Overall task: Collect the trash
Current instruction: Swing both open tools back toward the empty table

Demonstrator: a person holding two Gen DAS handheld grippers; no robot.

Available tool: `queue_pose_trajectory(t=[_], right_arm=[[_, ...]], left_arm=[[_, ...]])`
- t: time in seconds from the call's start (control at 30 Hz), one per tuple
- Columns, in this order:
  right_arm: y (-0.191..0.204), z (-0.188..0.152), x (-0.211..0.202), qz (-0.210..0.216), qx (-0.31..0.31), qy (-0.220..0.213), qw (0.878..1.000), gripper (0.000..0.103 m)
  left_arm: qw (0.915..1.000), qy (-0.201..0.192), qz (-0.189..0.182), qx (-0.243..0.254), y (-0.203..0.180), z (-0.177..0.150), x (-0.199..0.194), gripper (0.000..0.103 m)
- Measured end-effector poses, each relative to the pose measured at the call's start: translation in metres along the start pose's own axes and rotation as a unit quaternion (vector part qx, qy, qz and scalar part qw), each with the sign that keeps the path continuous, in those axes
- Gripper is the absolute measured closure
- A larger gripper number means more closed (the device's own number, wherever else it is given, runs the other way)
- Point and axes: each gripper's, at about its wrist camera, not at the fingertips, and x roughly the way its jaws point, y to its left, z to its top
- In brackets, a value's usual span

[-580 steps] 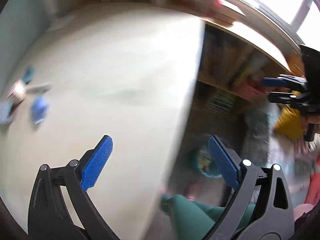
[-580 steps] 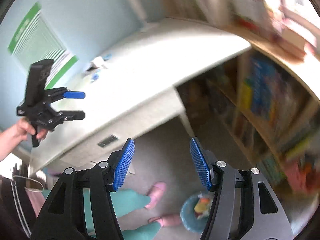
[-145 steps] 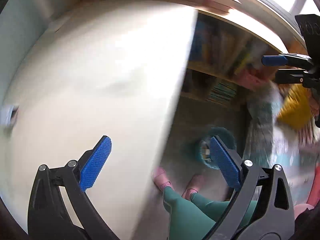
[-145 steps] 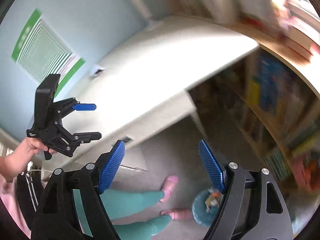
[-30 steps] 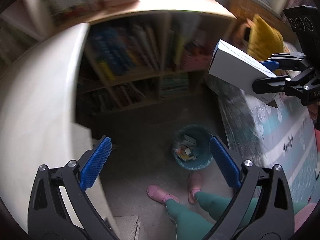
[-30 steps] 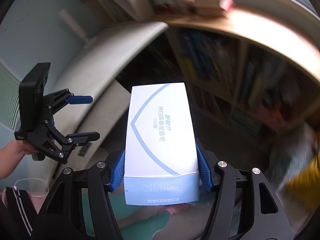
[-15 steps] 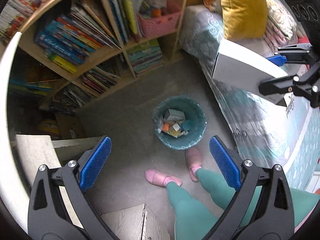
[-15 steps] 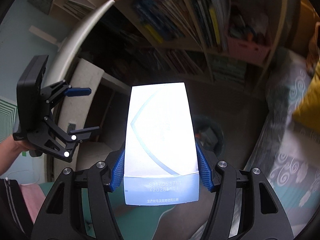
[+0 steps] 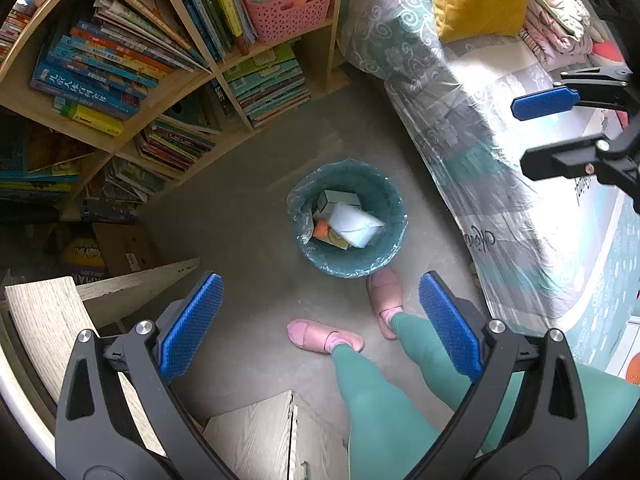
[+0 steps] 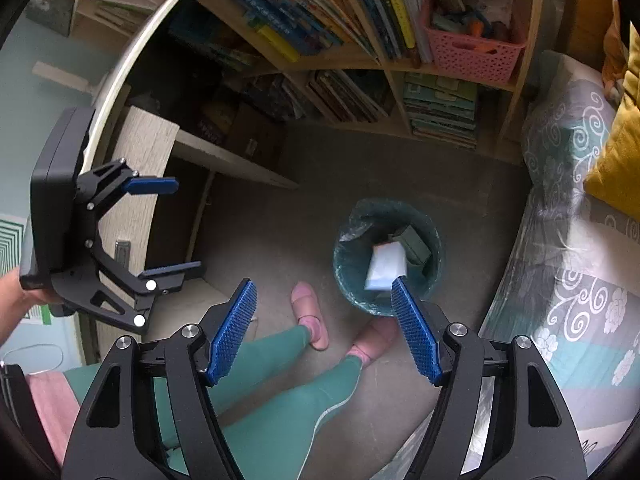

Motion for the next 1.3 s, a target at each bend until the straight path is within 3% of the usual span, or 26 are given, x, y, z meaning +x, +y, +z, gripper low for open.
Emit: queue_pose_trajectory(t=[0.43, 0.7, 0.87, 1.1, 1.3], right_arm=[[0.008, 0.011, -0.011, 0.018, -0.007, -0.018, 1.000, 0.031], [0.042, 0.035, -0.022, 0.045, -0.050, -0.039, 0.997, 0.026], [0.074, 0.060, -0.028, 0.060, -0.093, -0.046, 0.993, 0.023], [0.140, 0.102, -0.021, 0.081, -0.170, -0.041, 0.981, 0.018], [0.214, 0.129, -0.009, 0.107, -0.249, -0.029, 0.962, 0.016]], left_arm=[[0.9998, -0.018, 0.005, -0.010, 0.002, -0.003, -0.015, 0.007], [0.9988, -0.034, 0.030, -0.020, 0.016, -0.014, -0.033, 0.007], [0.9963, -0.053, 0.038, -0.056, 0.037, -0.029, -0.050, 0.007], [0.9862, -0.091, 0.066, -0.122, 0.078, -0.065, -0.086, 0.007], [0.9646, -0.111, 0.097, -0.218, 0.124, -0.119, -0.117, 0.007]])
